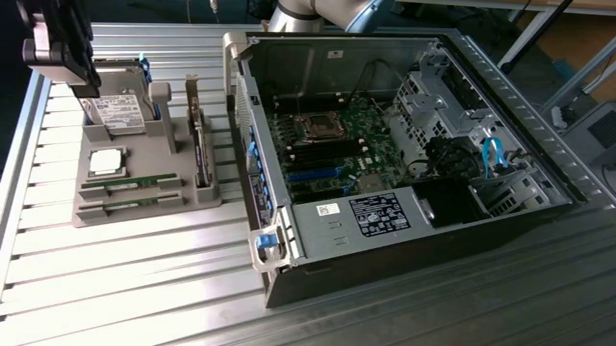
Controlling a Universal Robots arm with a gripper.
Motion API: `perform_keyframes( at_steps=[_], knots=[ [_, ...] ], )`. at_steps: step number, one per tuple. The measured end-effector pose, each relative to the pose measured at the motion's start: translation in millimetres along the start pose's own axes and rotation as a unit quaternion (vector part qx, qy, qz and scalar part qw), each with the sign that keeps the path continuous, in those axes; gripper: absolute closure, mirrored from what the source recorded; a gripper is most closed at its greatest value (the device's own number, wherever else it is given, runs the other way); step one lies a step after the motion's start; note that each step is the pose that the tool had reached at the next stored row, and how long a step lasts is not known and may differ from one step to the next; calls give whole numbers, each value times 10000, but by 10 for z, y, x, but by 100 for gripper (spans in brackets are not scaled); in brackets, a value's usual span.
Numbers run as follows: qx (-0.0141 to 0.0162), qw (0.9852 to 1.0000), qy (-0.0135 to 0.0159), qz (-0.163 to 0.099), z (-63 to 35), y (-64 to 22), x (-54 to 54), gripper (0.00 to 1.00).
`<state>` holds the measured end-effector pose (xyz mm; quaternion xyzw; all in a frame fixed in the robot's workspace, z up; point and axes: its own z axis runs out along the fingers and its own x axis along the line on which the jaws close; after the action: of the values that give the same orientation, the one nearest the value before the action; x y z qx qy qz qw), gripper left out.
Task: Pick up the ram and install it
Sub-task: 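Pick up the ram and move it above insertion slot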
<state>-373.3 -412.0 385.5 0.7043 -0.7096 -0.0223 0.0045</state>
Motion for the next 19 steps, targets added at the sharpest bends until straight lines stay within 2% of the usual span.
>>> perform_keyframes(
  at_steps=[19],
  knots=[
    [0,10000,2,0,411,-16,10,76]
  ],
)
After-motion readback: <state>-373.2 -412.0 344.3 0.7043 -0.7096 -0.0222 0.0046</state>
